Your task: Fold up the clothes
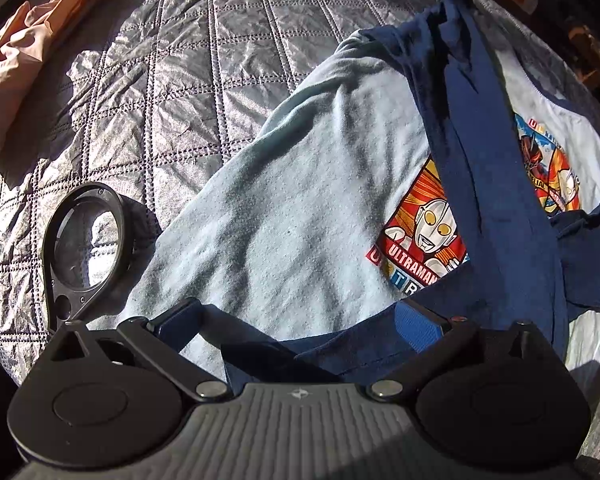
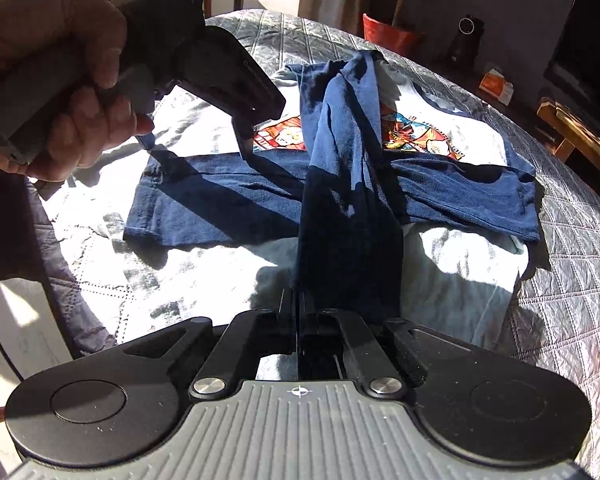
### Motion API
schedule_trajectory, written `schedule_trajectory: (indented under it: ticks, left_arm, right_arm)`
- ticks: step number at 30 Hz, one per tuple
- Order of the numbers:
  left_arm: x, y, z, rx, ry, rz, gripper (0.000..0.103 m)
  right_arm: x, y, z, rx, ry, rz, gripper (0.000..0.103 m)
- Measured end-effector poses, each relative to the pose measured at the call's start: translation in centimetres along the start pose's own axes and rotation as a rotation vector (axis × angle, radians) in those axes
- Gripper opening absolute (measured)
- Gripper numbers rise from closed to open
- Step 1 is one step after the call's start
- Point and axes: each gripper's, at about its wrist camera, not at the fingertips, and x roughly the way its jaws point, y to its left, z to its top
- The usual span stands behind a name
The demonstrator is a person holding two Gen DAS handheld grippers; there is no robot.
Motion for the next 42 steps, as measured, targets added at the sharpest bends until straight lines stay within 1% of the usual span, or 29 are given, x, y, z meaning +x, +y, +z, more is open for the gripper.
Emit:
schedule_trajectory:
  ticks: [1,2,3,5,6,7,8,10,12,14,16,17,18,20,21,22,23,24,25,26,27,34,36,38,40,42]
  left_arm:
    - [0.0,-0.1,0.0,0.003,-0.001,0.001,0.102]
    - [0.0,-0.1,-0.1,0.005,-0.002,0.002,0.102]
    - [0.0,-0.1,-0.1,0.006,-0.002,0.001,0.102]
    - [-0.1,0.0,-0.1,0.006,-0.002,-0.002,0.102]
    - [-0.1,0.0,-0.1,0.004,-0.001,-0.004,0.102]
    - [-0.2,0.1,0.0,0.001,-0.001,-0.006,0.102]
    - [-0.2,0.1,0.0,-0.003,0.0,-0.007,0.102]
    - [-0.3,0.3,0.1,-0.009,-0.002,-0.008,0.102]
    - [-0.4,0.4,0.3,-0.015,-0.011,0.004,0.102]
    - [-0.5,0.8,0.5,-0.031,-0.016,0.011,0.102]
    - [-0.5,1.0,0.6,-0.04,-0.018,0.013,0.102]
    - [-0.5,1.0,0.6,-0.04,-0.018,0.014,0.102]
    - [-0.5,1.0,0.7,-0.038,-0.017,0.014,0.102]
    - [-0.5,1.0,0.8,-0.034,-0.012,0.011,0.102]
    - [-0.6,1.1,0.8,-0.038,-0.013,0.011,0.102]
    - [-0.8,1.3,0.9,-0.045,-0.019,0.014,0.102]
    - [-0.9,1.4,1.0,-0.052,-0.025,0.017,0.102]
    - [-1.0,1.6,1.1,-0.059,-0.03,0.019,0.102]
    - [-1.2,1.8,1.2,-0.066,-0.036,0.022,0.102]
    - [-1.3,2.0,1.3,-0.073,-0.042,0.025,0.102]
    - [-1.4,2.2,1.4,-0.08,-0.047,0.027,0.102]
    - [-3.3,3.3,2.7,-0.105,-0.128,0.049,0.102]
    - [-3.9,3.8,2.9,-0.12,-0.134,0.048,0.102]
    - [-3.9,4.4,3.4,-0.14,-0.139,0.05,0.102]
    - [-3.8,5.0,3.9,-0.151,-0.14,0.051,0.102]
    - [-3.7,5.6,4.3,-0.162,-0.139,0.048,0.102]
  right_arm:
    - [0.6,0.3,-0.2,-0.009,0.03,0.015,0.002]
    - [0.8,0.2,-0.3,0.012,0.043,0.035,0.007]
    - [1.0,0.1,-0.4,0.033,0.056,0.055,0.008]
    - [0.0,-1.4,-0.1,0.136,-0.002,0.069,0.023]
    - [-0.6,-2.8,0.0,0.211,-0.04,0.075,0.025]
    - [-1.1,-4.1,0.1,0.286,-0.078,0.081,0.033]
    - [-0.9,-5.5,0.3,0.35,-0.092,0.075,0.042]
    - [-0.5,-8.2,0.7,0.478,-0.12,0.063,0.043]
    - [1.3,-9.7,1.2,0.506,-0.103,0.049,0.043]
    - [3.3,-9.8,2.3,0.445,-0.066,0.026,0.039]
    - [4.7,-9.3,3.2,0.378,-0.04,0.014,0.039]
    - [5.4,-9.0,3.5,0.353,-0.019,0.003,0.034]
    - [5.9,-8.8,3.6,0.332,-0.002,-0.002,0.027]
    - [6.2,-8.7,3.5,0.317,-0.006,-0.012,0.0]
    - [6.0,-8.9,3.6,0.324,-0.01,-0.031,0.0]
    - [5.7,-8.9,3.6,0.324,-0.013,-0.098,0.0]
    - [5.4,-9.1,3.6,0.336,-0.024,-0.137,0.0]
    - [5.0,-9.3,3.6,0.348,-0.034,-0.177,0.002]
    - [4.7,-9.5,3.6,0.36,-0.045,-0.217,0.008]
    - [3.9,-9.2,3.8,0.34,-0.084,-0.227,0.008]
    - [3.2,-8.4,4.3,0.295,-0.134,-0.222,0.008]
    - [7.6,-3.0,9.0,0.035,-0.145,-0.149,0.008]
    - [8.8,-1.4,10.4,-0.039,-0.148,-0.128,0.008]
    - [10.1,0.1,11.7,-0.113,-0.151,-0.107,0.017]
    - [11.3,1.7,13.0,-0.187,-0.153,-0.086,0.017]
    - [12.5,1.2,13.7,-0.168,-0.124,-0.084,0.017]
